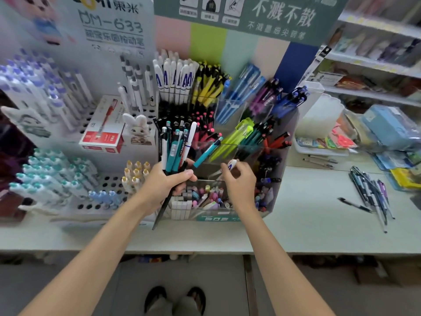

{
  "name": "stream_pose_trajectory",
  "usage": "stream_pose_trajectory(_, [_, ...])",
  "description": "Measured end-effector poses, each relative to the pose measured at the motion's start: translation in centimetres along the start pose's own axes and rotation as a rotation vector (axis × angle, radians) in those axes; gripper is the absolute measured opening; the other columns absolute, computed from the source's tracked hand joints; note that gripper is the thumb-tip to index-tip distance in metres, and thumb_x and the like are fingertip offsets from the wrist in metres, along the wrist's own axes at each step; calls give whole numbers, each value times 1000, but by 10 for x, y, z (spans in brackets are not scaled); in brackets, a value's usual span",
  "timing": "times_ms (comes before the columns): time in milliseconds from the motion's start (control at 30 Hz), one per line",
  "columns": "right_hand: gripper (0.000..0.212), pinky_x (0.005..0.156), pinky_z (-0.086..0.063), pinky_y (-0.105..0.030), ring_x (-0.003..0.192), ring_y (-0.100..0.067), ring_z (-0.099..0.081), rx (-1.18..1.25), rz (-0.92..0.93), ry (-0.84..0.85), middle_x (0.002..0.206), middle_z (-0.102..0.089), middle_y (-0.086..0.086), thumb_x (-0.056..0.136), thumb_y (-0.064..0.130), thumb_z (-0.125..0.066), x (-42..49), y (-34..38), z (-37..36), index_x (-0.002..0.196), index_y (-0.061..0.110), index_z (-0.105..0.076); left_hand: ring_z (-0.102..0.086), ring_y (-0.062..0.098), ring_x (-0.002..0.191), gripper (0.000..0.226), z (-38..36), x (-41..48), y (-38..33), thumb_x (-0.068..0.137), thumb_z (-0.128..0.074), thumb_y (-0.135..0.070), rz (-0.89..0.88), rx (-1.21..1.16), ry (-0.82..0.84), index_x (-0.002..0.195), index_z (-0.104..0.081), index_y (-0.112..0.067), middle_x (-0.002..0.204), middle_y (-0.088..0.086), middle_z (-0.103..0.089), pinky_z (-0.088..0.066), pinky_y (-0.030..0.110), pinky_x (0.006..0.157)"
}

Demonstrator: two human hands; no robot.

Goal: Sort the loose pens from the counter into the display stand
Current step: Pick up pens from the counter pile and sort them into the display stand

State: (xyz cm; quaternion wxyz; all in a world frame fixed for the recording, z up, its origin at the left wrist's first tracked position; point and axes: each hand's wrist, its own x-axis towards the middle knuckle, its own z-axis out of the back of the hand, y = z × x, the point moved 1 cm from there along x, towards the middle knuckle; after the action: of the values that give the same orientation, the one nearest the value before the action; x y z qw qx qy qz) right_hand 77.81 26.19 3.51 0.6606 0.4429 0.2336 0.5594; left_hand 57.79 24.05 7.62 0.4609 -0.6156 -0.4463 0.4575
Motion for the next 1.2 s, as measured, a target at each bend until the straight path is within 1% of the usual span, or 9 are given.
stream_pose_trajectory(167, [6,79,-49,-29,84,-14,-58,11,-19,46,93,-64,1,91,17,-64,-2,2,3,97,15,-63,-44,13,53,21,2,2,-1,90,-67,-6,3,-36,45,109,-61,-12,79,6,-69,-41,22,49])
stream_pose_trajectory(267, [39,96,-41,-18,107,-5,-50,-75,57,2,116,-54,5,89,16,-67,-6,13,6,126,12,-57,-44,12,52,27,1,2,-2,83,-67,-14,11,-85,83,109,-61,-13,81,9,-68,-39,22,49])
stream_pose_trajectory(367, [33,84,-49,-24,93,-11,-57,119,96,-108,104,-59,4,93,21,-63,-6,35,21,125,15,-58,-43,11,53,21,-3,4,-7,91,-64,-8,4,-84,108,110,-60,-12,82,9,-68,-40,20,48])
stream_pose_trajectory(567, [49,86,-56,-30,95,-11,-67,266,167,136,104,-69,1,94,23,-64,7,100,34,139,18,-46,-48,11,53,21,-21,10,-27,94,-59,-11,19,-94,170,116,-58,-10,84,11,-68,-40,19,45])
stream_pose_trajectory(667, [28,85,-56,-34,91,-17,-68,473,117,23,94,-69,0,99,10,-53,24,120,50,126,15,-50,-49,13,51,20,-24,13,-35,95,-60,-11,-12,-80,176,114,-58,-7,81,12,-67,-40,19,43])
stream_pose_trajectory(767, [20,58,-48,-27,64,-16,-52,866,13,-12,75,-51,-2,96,-4,-41,42,141,78,105,11,-51,-40,10,44,24,-23,14,-42,91,-65,-13,-56,-58,170,112,-60,-3,69,6,-58,-33,19,41])
stream_pose_trajectory(867, [2,56,-44,-17,60,-6,-53,395,169,129,70,-59,5,91,12,-64,42,157,78,90,10,-64,-37,10,45,19,-26,15,-50,93,-64,-8,-67,-60,187,110,-59,-2,61,0,-51,-29,20,41])
stream_pose_trajectory(933, [20,64,-50,-21,67,-6,-61,134,238,220,75,-69,5,84,31,-76,36,160,64,85,13,-70,-38,12,46,19,-30,15,-55,91,-66,-9,-79,-47,187,106,-58,0,60,1,-52,-30,21,41])
stream_pose_trajectory(1200, [28,54,-37,-22,54,-5,-45,157,221,247,61,-50,10,94,25,-63,23,165,52,68,23,-54,-38,13,44,4,-27,10,-58,94,-59,-3,-97,7,141,95,-55,-1,60,4,-47,-29,22,40])
